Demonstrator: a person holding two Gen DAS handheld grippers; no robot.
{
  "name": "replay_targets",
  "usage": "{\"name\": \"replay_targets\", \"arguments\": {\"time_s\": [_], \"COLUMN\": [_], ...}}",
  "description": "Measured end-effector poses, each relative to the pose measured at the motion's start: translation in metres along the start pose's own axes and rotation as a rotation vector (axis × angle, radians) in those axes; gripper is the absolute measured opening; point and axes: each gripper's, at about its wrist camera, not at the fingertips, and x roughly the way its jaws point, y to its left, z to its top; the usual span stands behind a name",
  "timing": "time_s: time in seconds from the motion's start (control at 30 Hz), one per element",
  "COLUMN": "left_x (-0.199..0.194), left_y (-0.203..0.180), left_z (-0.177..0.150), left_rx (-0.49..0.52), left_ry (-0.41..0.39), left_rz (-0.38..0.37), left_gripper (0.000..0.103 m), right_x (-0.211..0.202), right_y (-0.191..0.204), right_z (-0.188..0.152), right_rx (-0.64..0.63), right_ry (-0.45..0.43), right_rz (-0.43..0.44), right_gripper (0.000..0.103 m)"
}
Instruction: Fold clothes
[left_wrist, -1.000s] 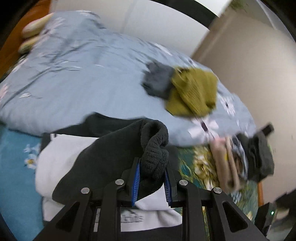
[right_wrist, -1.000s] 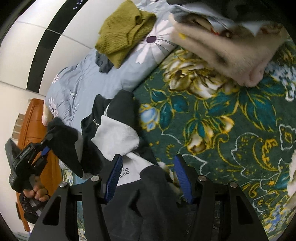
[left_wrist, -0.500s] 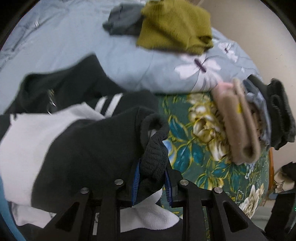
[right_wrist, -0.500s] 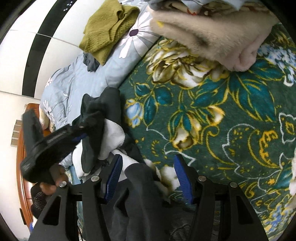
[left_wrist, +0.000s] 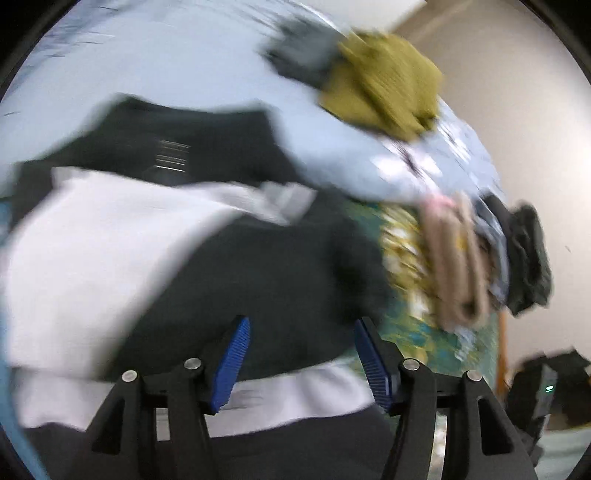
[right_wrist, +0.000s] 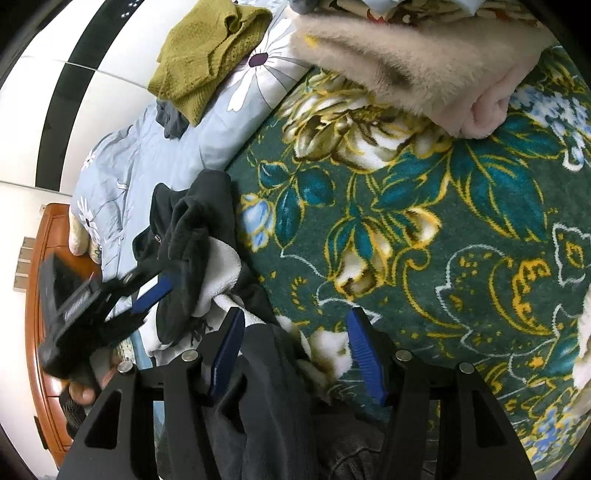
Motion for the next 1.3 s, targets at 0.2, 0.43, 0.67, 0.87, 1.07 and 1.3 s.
{"name": "replay_targets", "arguments": {"time_s": [0.2,0.43,0.67,0.87,1.07,1.3], "left_x": [-0.054,-0.059,-0.053,-0.061,-0.068,-0.059], "left_y": [0.1,0.138,0.151,0.161,0.167,0.171], "left_z": [-0.003,-0.018,-0.03,-0.031,-0.033,-0.038], "left_rx": [-0.195,-0.236,-0.242,-0.275,-0.304,-0.304], "left_ry": [-0.136,-0.13,-0.104,-0.118,-0.139,-0.11], "left_rz": [0.265,0.404,0.392,0.381,0.375,0.41], "left_gripper": [0.063,0.064,0.065,0.065,0.065,0.065], "right_x": [0.022,0.065,0.106,0.103,0.047,0.111], "right_y": [0.045,0.118,0.131,0.158,0.199,0.12], "right_z": [0.021,0.054,0.061,0.059,0.064,0.062], "right_rx": [-0.119,-0.302,-0.298,-0.336,-0.437,-0.361], "right_ry": [0.024,0.032,0.1,0.132,0.054,0.159], "right_rz": [0.035,-0.001,-0.104,-0.006,0.373,0.126], "right_gripper": [0.059,0.059,0.043,0.025,0.024,0.024]}}
